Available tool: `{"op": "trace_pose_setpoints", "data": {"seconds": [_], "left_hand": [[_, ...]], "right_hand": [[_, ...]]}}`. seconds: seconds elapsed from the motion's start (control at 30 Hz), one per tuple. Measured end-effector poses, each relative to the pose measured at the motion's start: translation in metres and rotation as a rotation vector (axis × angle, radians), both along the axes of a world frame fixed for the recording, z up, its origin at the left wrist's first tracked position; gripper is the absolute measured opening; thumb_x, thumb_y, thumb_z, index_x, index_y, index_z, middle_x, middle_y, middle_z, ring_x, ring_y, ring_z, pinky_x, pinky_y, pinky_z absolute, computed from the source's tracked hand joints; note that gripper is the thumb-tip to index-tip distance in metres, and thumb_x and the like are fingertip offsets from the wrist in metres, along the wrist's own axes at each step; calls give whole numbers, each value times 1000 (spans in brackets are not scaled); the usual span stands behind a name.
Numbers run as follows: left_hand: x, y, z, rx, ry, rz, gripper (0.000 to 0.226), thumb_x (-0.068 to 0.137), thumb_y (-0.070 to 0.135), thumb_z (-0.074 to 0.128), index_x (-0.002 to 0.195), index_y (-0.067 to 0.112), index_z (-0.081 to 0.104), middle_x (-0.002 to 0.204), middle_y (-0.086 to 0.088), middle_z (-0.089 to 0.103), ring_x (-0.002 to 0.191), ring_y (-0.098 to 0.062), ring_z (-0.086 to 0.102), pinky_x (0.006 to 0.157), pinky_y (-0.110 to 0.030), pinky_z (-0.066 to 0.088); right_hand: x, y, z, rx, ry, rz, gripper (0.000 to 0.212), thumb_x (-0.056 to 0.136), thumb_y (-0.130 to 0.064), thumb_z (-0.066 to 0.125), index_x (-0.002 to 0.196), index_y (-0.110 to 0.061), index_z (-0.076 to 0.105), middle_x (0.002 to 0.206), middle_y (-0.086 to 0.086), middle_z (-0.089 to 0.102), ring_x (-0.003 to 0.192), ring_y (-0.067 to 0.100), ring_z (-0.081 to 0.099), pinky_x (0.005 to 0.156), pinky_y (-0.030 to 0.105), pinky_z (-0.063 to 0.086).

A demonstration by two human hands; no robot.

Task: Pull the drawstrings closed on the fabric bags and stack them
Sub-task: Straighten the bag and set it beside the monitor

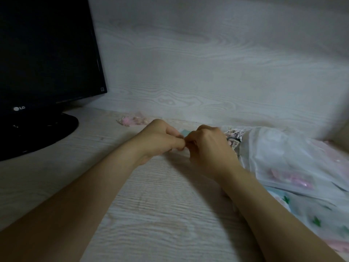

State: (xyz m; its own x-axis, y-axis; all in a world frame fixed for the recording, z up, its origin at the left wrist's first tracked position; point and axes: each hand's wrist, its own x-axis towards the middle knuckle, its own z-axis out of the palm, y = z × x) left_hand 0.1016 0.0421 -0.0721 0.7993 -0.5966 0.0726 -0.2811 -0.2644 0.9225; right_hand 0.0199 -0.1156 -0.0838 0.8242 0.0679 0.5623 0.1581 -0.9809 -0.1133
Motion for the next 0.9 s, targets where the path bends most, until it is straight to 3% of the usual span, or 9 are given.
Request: {"op": "trace_pose_setpoints", "data": {"seconds": [0.1,0.17,0.23,0.37,0.47,0.53,0.77,0.9], "left_hand": [[0,2,-1,-57,-132,128,32,74,8,88,99,21,75,100,-2,76,94,-15,74,86,-30,60],[3,3,-3,-90,-194,128,29,75,9,89,94,22,72,89,-4,78,86,-20,77,86,-40,63],[5,3,-6,-129,-299,126,24,77,7,89,81,23,72,83,-2,79,83,-20,79,86,-46,65],[4,1,-6,-161,-446,124,22,79,3,90,70,19,78,89,6,80,88,-7,78,90,-38,64],[3,0,-5,-182,-467,138,16,80,7,90,78,22,84,87,11,81,88,-2,76,91,-32,63],[2,-1,-5,-183,-460,136,18,82,3,87,83,21,85,86,11,81,87,-1,77,89,-31,63],[-1,-1,-6,-185,-392,28,18,86,4,84,101,14,84,94,5,82,91,-7,79,91,-29,63],[-2,-4,-9,-212,-388,39,24,80,6,90,102,12,84,99,2,82,95,-7,78,94,-31,62]], "right_hand": [[-3,0,0,166,-49,9,15,79,-20,64,75,-18,79,63,-1,69,58,15,58,61,29,46],[-3,-1,1,336,-52,-5,10,82,-16,72,76,-18,80,59,-3,68,58,14,59,56,19,41],[-3,-4,1,499,-19,7,10,86,-19,75,77,-18,80,57,-1,67,51,9,54,53,20,39],[-2,-4,1,886,108,108,11,86,-22,75,79,-15,80,71,19,71,62,14,54,61,31,43],[-3,-3,3,1109,166,108,15,89,-5,68,81,-10,79,68,9,68,63,11,56,59,21,42],[-4,-3,5,1194,201,99,18,91,-1,64,81,-7,78,66,2,65,60,10,55,56,20,40],[-3,-3,2,1376,208,139,29,96,-5,64,70,-11,76,68,6,60,68,18,51,61,31,36],[-3,-5,1,1415,208,151,23,96,-8,65,76,-9,76,69,4,62,68,16,53,62,30,38]]}}
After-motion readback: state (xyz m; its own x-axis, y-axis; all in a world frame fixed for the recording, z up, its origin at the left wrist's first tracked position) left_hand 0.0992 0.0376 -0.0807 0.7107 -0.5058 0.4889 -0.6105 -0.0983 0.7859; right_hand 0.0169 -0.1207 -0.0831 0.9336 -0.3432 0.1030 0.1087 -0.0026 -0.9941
